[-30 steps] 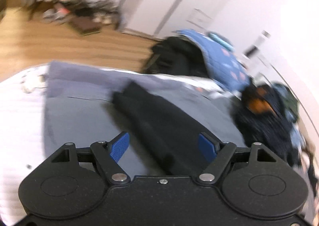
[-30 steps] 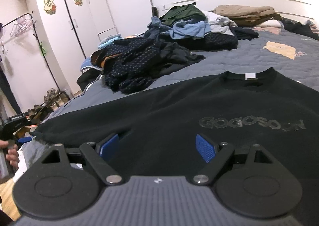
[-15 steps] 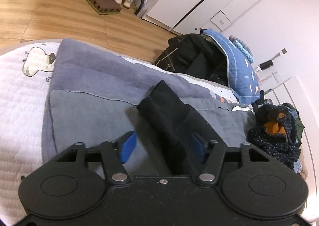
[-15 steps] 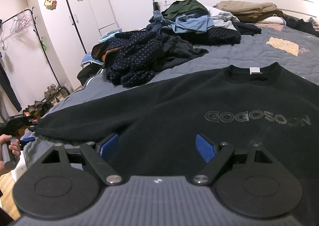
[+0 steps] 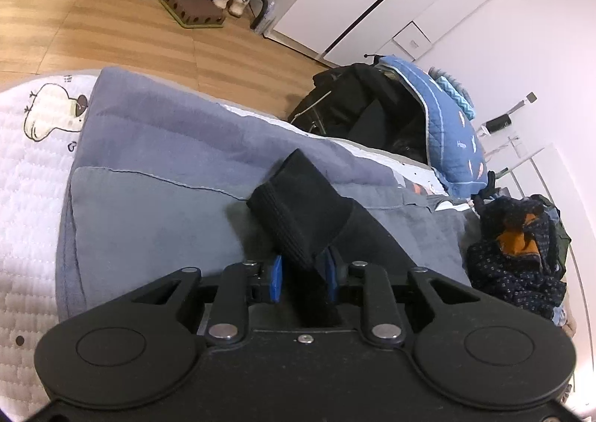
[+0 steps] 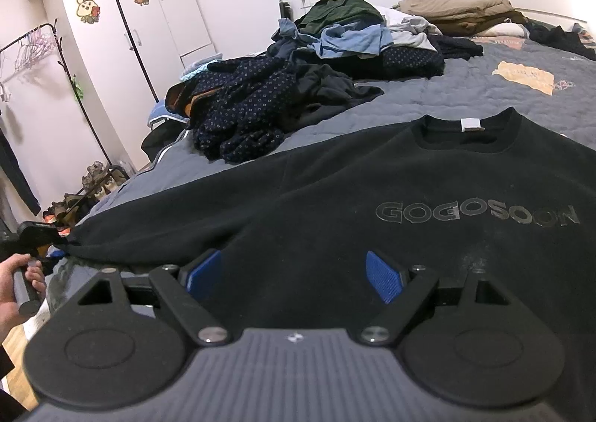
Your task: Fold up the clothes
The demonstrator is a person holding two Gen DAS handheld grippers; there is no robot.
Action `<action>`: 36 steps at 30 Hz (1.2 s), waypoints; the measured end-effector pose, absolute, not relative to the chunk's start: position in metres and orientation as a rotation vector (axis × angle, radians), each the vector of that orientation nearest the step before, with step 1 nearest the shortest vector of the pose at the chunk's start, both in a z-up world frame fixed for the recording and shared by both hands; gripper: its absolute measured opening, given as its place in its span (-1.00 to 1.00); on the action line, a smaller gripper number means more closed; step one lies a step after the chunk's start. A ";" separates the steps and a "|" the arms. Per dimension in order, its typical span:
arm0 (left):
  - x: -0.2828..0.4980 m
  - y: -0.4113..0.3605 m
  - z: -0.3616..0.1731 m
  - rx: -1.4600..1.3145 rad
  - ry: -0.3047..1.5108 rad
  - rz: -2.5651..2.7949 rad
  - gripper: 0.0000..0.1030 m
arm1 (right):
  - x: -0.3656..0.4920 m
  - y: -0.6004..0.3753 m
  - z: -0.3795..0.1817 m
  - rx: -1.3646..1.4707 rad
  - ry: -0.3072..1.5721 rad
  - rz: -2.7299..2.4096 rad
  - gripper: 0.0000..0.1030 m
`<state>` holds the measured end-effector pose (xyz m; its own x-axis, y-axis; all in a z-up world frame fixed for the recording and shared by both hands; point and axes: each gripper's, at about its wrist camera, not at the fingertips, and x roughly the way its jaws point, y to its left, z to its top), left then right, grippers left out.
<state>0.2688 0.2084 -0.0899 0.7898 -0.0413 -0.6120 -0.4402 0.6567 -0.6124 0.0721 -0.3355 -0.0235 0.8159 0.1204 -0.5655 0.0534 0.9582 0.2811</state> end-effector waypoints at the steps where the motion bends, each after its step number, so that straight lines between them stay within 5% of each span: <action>1: 0.269 0.209 -0.090 -0.829 0.629 0.240 -0.59 | 0.072 -0.336 -0.024 0.292 0.618 0.037 0.64; 7: 0.269 0.199 -0.079 -0.774 0.580 0.222 -0.83 | 0.072 -0.336 -0.023 0.293 0.619 0.040 0.64; 17: 0.257 0.122 -0.029 -0.697 0.427 -0.139 -0.85 | 0.068 -0.346 -0.015 0.309 0.594 0.015 0.64; 26: 0.234 -0.013 -0.009 -0.571 0.476 -0.529 -0.85 | 0.061 -0.367 -0.009 0.343 0.569 -0.024 0.64; 36: 0.177 -0.172 -0.054 0.034 0.563 -0.745 -0.84 | 0.052 -0.404 -0.007 0.417 0.548 -0.087 0.64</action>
